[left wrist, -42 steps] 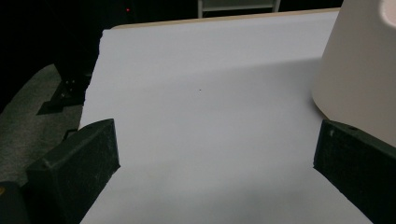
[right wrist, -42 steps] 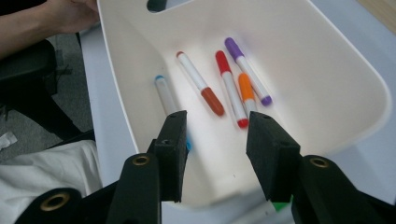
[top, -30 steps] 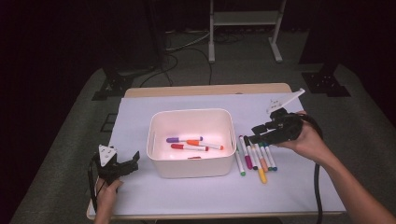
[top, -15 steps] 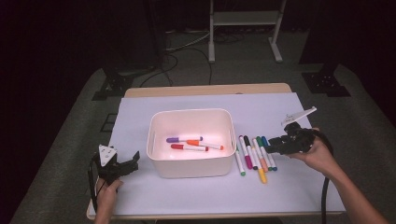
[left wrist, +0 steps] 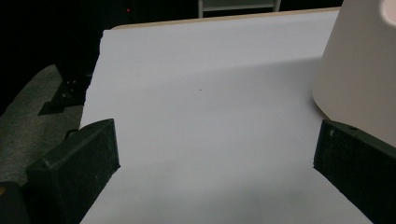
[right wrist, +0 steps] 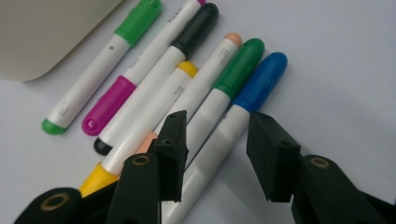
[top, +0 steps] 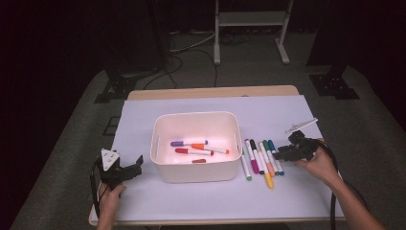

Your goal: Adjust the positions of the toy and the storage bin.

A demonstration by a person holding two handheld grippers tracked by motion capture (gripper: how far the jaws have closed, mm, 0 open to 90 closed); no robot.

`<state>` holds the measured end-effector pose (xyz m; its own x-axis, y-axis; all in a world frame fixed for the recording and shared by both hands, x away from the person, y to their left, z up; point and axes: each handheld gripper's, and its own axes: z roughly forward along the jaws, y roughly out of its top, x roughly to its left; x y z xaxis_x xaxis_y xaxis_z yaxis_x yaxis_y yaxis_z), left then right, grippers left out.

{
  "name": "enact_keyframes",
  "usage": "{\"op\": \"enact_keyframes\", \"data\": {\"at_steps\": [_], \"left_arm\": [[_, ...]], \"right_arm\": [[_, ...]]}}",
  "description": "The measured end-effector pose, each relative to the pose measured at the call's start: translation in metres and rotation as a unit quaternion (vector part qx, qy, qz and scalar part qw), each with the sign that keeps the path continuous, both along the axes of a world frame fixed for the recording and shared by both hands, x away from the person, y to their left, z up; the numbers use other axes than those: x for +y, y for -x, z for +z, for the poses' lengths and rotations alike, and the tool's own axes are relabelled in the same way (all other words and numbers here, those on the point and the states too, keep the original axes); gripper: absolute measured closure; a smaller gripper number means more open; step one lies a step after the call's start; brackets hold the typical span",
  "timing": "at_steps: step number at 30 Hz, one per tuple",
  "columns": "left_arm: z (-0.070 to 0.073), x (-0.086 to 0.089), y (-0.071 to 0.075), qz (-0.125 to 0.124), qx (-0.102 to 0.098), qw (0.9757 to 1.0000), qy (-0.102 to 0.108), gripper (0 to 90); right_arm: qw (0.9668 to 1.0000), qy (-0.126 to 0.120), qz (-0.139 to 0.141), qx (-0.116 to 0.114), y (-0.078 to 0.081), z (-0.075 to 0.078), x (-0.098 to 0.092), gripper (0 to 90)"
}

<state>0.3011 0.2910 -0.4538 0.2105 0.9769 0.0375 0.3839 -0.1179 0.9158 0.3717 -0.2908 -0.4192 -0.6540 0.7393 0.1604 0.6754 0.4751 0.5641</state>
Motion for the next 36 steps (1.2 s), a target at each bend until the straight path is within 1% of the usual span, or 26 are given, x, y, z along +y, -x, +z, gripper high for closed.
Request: {"op": "enact_keyframes", "data": {"at_steps": [1, 2, 3, 6, 7, 9, 10, 11, 12, 13, 14, 15, 16, 18, 23, 27, 29, 30, 31, 36], "left_arm": [[0.0, 0.0, 0.0, 0.0, 0.0, 1.0, 0.001, 0.0], [0.0, 0.0, 0.0, 0.0, 0.0, 1.0, 0.001, 0.0], [0.0, 0.0, 0.0, 0.0, 0.0, 1.0, 0.001, 0.0], [0.0, 0.0, 0.0, 0.0, 0.0, 1.0, 0.0, 0.0], [0.0, 0.0, 0.0, 0.0, -0.001, 1.0, 0.0, 0.0], [0.0, 0.0, 0.0, 0.0, -0.001, 1.0, -0.001, 0.0], [0.0, 0.0, 0.0, 0.0, -0.001, 1.0, -0.001, 0.0], [0.0, 0.0, 0.0, 0.0, -0.001, 1.0, -0.001, 0.0], [0.0, 0.0, 0.0, 0.0, -0.001, 1.0, -0.001, 0.0], [0.0, 0.0, 0.0, 0.0, -0.001, 1.0, -0.001, 0.0], [0.0, 0.0, 0.0, 0.0, -0.001, 1.0, 0.0, 0.0], [0.0, 0.0, 0.0, 0.0, -0.001, 1.0, 0.0, 0.0], [0.0, 0.0, 0.0, 0.0, -0.001, 1.0, 0.0, 0.0], [0.0, 0.0, 0.0, 0.001, 0.0, 1.0, 0.0, 0.0], [0.0, 0.0, 0.0, 0.001, 0.0, 1.0, 0.0, 0.0], [0.0, 0.0, 0.0, 0.001, 0.0, 1.0, 0.001, 0.0], [0.0, 0.0, 0.0, 0.001, 0.0, 1.0, 0.002, 0.0], [0.0, 0.0, 0.0, 0.001, 0.0, 1.0, 0.001, 0.0], [0.0, 0.0, 0.0, 0.001, 0.0, 1.0, 0.0, 0.0], [0.0, 0.0, 0.0, 0.001, 0.0, 1.0, 0.0, 0.0]], "right_arm": [[1.0, 0.003, -0.006, 0.002, -0.001, -0.002, 0.0, 57.4], [0.9998, 0.012, -0.014, 0.001, -0.002, -0.006, 0.0, 57.7], [0.9998, 0.012, -0.014, 0.001, -0.002, -0.006, 0.0, 57.7], [0.9995, 0.018, -0.026, 0.0, -0.003, -0.011, 0.0, 58.6], [0.9992, 0.026, -0.029, -0.005, -0.002, -0.012, -0.001, 59.3], [0.9986, 0.037, -0.039, -0.004, 0.0, -0.014, -0.003, 59.6], [0.9978, 0.045, -0.047, -0.007, 0.002, -0.014, -0.006, 60.4], [0.9978, 0.045, -0.047, -0.007, 0.002, -0.014, -0.006, 60.4], [0.9969, 0.052, -0.06, -0.007, 0.005, -0.015, -0.011, 61.7], [0.9969, 0.052, -0.06, -0.007, 0.005, -0.015, -0.011, 61.7], [0.9962, 0.053, -0.068, -0.009, 0.008, -0.016, -0.016, 65.6], [0.9962, 0.053, -0.068, -0.009, 0.008, -0.016, -0.016, 65.6], [0.9956, 0.052, -0.077, -0.011, 0.01, -0.017, -0.021, 71.5], [0.9955, 0.052, -0.078, -0.011, 0.011, -0.017, -0.023, 73.1], [0.9954, 0.044, -0.085, -0.006, 0.011, -0.017, -0.027, 75.6], [0.9958, 0.04, -0.083, 0.001, 0.011, -0.015, -0.029, 75.8], [0.9963, 0.029, -0.081, 0.003, 0.012, -0.011, -0.03, 75.8], [0.9969, 0.007, -0.078, 0.011, 0.013, -0.007, -0.031, 75.8], [0.9969, 0.007, -0.078, 0.011, 0.013, -0.007, -0.031, 75.8], [0.9978, -0.017, -0.064, 0.005, 0.018, 0.013, -0.028, 75.8]]}}
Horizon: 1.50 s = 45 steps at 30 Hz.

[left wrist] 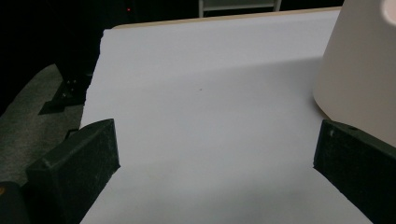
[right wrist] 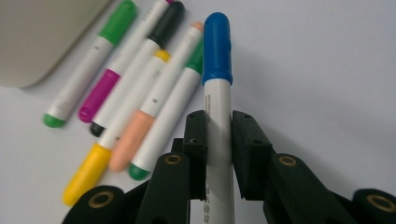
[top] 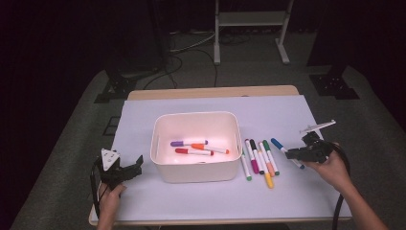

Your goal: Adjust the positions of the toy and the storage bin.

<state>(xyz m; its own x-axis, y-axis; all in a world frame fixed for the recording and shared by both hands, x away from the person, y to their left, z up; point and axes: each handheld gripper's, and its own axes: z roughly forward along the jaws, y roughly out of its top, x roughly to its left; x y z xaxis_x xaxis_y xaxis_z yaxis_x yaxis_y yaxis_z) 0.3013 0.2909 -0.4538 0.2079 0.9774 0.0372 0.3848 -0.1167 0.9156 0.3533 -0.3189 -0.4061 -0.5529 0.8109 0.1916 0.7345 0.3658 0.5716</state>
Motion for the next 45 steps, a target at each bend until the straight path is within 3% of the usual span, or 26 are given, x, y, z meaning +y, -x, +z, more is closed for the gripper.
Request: {"op": "enact_keyframes", "data": {"at_steps": [7, 8, 9, 10, 11, 12, 13, 14, 15, 18, 22, 23, 27, 29, 30, 31, 32, 33, 36, 39, 45], "left_arm": [[0.0, 0.0, 0.0, 0.0, 0.001, 1.0, 0.001, 0.0], [0.0, 0.0, 0.0, 0.0, 0.001, 1.0, 0.001, 0.0], [0.0, 0.0, 0.0, 0.0, 0.001, 1.0, 0.001, 0.0], [0.0, 0.0, 0.0, 0.0, 0.0, 1.0, 0.0, 0.0], [0.0, 0.0, 0.0, -0.001, 0.0, 1.0, 0.0, 0.0], [0.0, 0.0, 0.0, 0.0, 0.0, 1.0, 0.001, 0.0], [0.0, 0.0, 0.0, 0.0, 0.0, 1.0, 0.001, 0.0], [0.0, 0.0, 0.0, 0.0, 0.0, 1.0, 0.001, 0.0], [0.0, 0.0, 0.0, 0.0, 0.0, 1.0, 0.001, 0.0], [0.0, 0.0, 0.0, -0.001, 0.001, 1.0, 0.0, 0.0], [0.0, 0.0, 0.0, -0.001, 0.001, 1.0, 0.0, 0.0], [0.0, 0.0, 0.0, -0.001, 0.001, 1.0, 0.0, 0.0], [0.0, 0.0, 0.0, -0.002, -0.001, 1.0, 0.001, 0.0], [0.0, 0.001, 0.0, -0.001, 0.001, 1.0, 0.003, 0.0], [0.0, 0.0, 0.0, -0.001, 0.0, 1.0, 0.004, 0.0], [0.0, 0.0, 0.0, -0.001, 0.0, 1.0, 0.004, 0.0], [0.0, 0.0, 0.0, -0.001, -0.001, 1.0, 0.004, 0.0], [0.0, 0.0, 0.0, -0.001, -0.001, 1.0, 0.005, 0.0], [0.0, 0.0, 0.0, -0.002, 0.0, 1.0, 0.004, 0.0], [0.0, 0.0, 0.0, -0.003, -0.001, 1.0, 0.003, 0.0], [0.0, 0.0, 0.0, -0.002, -0.001, 1.0, 0.005, 0.0]], "right_arm": [[0.9988, -0.029, 0.037, -0.016, 0.005, 0.036, 0.017, 75.8], [0.998, -0.034, 0.047, -0.024, 0.006, 0.047, 0.024, 75.8], [0.998, -0.034, 0.047, -0.024, 0.006, 0.047, 0.024, 75.8], [0.9971, -0.037, 0.058, -0.032, 0.006, 0.06, 0.032, 75.8], [0.9971, -0.037, 0.058, -0.032, 0.006, 0.06, 0.032, 75.8], [0.9958, -0.041, 0.071, -0.04, 0.007, 0.073, 0.04, 75.8], [0.9958, -0.041, 0.071, -0.04, 0.007, 0.073, 0.04, 75.8], [0.9942, -0.044, 0.085, -0.05, 0.009, 0.087, 0.048, 75.8], [0.9942, -0.044, 0.085, -0.05, 0.009, 0.087, 0.048, 75.8], [0.991, -0.048, 0.109, -0.061, 0.011, 0.107, 0.062, 75.8], [0.9847, -0.051, 0.15, -0.072, 0.014, 0.132, 0.093, 75.8], [0.9847, -0.051, 0.15, -0.072, 0.014, 0.132, 0.093, 75.8], [0.9786, -0.057, 0.183, -0.075, 0.014, 0.145, 0.119, 75.8], [0.9754, -0.06, 0.198, -0.076, 0.014, 0.149, 0.131, 75.8], [0.9722, -0.063, 0.213, -0.074, 0.014, 0.151, 0.143, 75.8], [0.9722, -0.063, 0.213, -0.074, 0.014, 0.151, 0.143, 75.8], [0.9691, -0.065, 0.227, -0.072, 0.013, 0.151, 0.155, 75.8], [0.9691, -0.065, 0.227, -0.072, 0.013, 0.151, 0.155, 75.8], [0.9638, -0.061, 0.252, -0.062, 0.011, 0.148, 0.177, 75.8], [0.9617, -0.061, 0.26, -0.059, 0.01, 0.146, 0.187, 75.8], [0.9538, -0.059, 0.291, -0.048, 0.006, 0.135, 0.216, 75.8]]}}
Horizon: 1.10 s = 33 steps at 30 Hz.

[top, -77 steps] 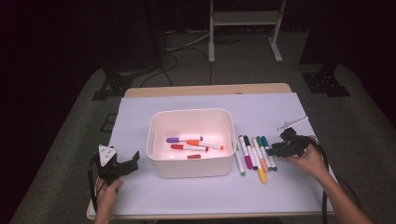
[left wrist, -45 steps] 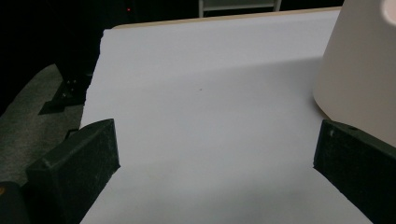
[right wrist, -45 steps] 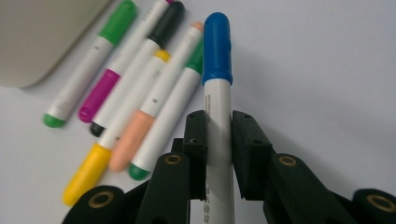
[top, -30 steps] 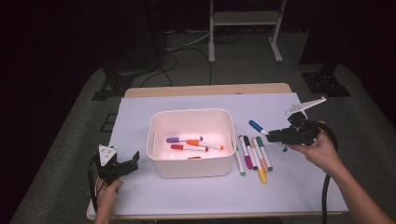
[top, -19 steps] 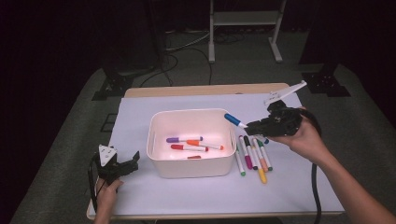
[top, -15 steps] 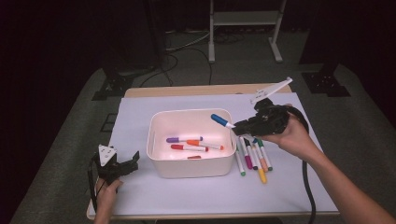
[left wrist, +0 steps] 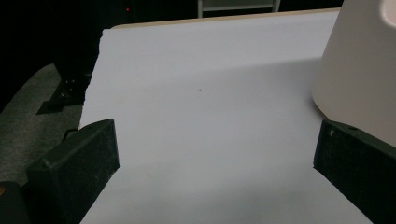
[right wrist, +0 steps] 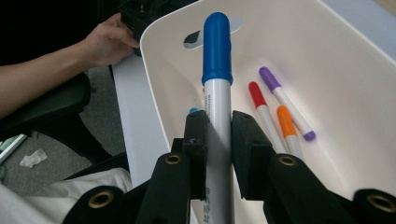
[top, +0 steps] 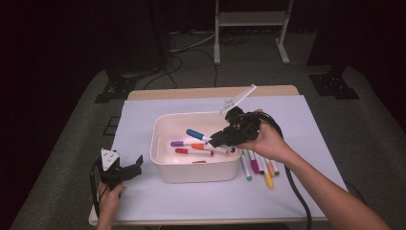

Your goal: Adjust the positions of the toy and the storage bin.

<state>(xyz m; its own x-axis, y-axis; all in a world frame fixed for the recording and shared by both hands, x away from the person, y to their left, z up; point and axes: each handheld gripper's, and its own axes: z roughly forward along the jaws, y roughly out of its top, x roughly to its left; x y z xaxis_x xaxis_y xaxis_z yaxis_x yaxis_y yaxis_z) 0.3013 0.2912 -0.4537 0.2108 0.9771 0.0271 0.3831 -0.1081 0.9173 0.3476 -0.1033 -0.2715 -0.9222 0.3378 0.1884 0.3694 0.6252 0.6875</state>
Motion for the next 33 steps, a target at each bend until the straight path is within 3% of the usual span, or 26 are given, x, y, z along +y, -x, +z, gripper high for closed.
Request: {"op": "enact_keyframes", "data": {"at_steps": [15, 33], "left_arm": [[0.0, 0.0, 0.0, -0.001, 0.001, 1.0, -0.001, 0.0], [0.0, 0.0, 0.0, -0.002, 0.0, 1.0, 0.0, 0.0]], "right_arm": [[0.9982, 0.025, 0.051, 0.02, -0.014, -0.029, 0.055, 75.8], [0.993, 0.074, 0.089, 0.024, -0.026, -0.06, 0.089, 75.8]]}}
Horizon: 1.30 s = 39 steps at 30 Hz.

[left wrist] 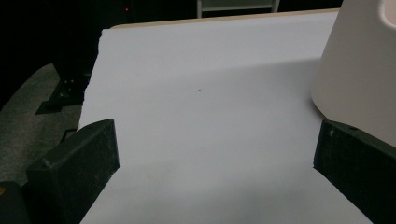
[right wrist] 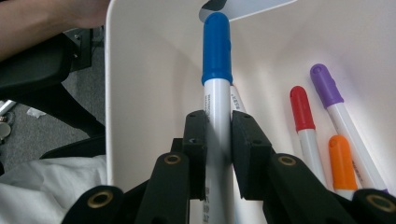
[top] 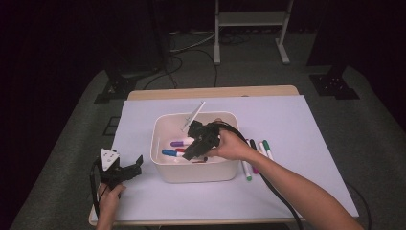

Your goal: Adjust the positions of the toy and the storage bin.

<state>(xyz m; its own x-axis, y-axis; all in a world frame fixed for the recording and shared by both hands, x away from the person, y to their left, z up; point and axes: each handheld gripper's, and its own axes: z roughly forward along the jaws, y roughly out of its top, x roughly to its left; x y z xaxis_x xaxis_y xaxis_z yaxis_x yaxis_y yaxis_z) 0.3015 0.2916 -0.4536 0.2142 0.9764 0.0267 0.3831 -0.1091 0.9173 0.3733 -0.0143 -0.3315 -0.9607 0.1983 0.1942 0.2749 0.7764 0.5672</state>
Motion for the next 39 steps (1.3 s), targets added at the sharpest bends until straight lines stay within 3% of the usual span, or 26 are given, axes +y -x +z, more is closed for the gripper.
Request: {"op": "enact_keyframes", "data": {"at_steps": [16, 20, 28, 34, 39], "left_arm": [[0.0, 0.0, 0.0, 0.0, 0.0, 1.0, 0.0, 0.0], [0.0, 0.0, 0.0, 0.0, -0.001, 1.0, 0.0, 0.0], [0.0, 0.0, 0.0, -0.001, -0.001, 1.0, 0.0, 0.0], [0.0, 0.0, 0.0, -0.001, -0.001, 1.0, -0.001, 0.0], [0.0, 0.0, 0.001, -0.001, -0.002, 1.0, -0.002, 0.0]], "right_arm": [[0.9989, 0.04, 0.024, -0.004, -0.001, -0.018, 0.015, 75.4], [0.9986, 0.047, 0.024, 0.0, -0.002, -0.018, 0.015, 71.1], [0.9996, 0.025, 0.01, -0.01, 0.0, -0.002, 0.002, 69.3], [0.9996, -0.011, -0.012, -0.025, 0.004, 0.025, -0.029, 65.5], [0.9987, -0.024, -0.029, -0.033, 0.009, 0.037, -0.051, 64.5]]}}
